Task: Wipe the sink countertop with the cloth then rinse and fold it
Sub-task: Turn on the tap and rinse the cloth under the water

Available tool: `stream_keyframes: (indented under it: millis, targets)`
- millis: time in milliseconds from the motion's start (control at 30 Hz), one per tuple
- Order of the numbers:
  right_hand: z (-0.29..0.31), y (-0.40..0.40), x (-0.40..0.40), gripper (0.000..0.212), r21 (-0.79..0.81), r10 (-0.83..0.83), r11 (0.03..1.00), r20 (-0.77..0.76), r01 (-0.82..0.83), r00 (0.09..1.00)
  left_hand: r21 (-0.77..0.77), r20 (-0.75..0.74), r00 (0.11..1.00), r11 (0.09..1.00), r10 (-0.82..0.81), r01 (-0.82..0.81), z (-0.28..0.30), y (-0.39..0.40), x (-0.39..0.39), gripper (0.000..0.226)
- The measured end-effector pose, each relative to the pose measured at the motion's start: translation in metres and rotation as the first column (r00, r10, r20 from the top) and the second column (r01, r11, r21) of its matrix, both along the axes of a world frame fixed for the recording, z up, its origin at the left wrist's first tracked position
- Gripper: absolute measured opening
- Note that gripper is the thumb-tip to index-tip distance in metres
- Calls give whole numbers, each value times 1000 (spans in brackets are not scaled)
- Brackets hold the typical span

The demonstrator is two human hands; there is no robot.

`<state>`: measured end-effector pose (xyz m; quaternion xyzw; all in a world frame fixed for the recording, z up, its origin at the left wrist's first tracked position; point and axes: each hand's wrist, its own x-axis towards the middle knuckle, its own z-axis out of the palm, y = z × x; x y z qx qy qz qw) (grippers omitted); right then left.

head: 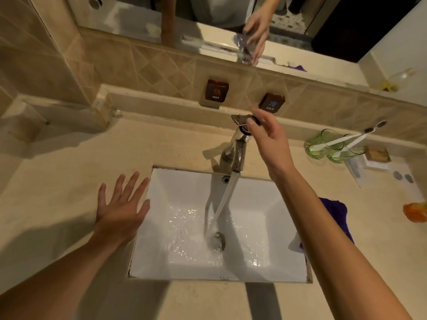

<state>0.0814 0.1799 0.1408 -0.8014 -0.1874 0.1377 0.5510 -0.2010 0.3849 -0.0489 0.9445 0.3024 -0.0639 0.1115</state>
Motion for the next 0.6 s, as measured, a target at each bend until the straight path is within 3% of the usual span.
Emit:
stream_keyframes:
  millis: [133,233,300,367,500,600]
  targets:
    - [3,-12,-25,25,-14,-122,992,6,122,993,-199,-248,966,980,-76,26,21,12,8,72]
    - [10,-27,-43,17,-56,-154,987,-24,153,988,-322,-340,932,947,-128,13,41,20,18,87]
    - [18,-38,-51,20,-109,-137,985,-31,133,990,-453,-355,926,890,-128,-50,70,23,27,81]
    - [30,-51,-57,27,-189,-102,977,-14,97,995,-538,-322,944,834,-75,-117,99,24,31,52]
    - [63,-74,-68,34,-301,-23,952,81,46,996,-538,-114,968,806,222,-248,143,10,12,16]
    - [88,-89,-77,42,-338,31,940,207,42,978,-361,65,971,913,229,-191,177,-28,-1,26]
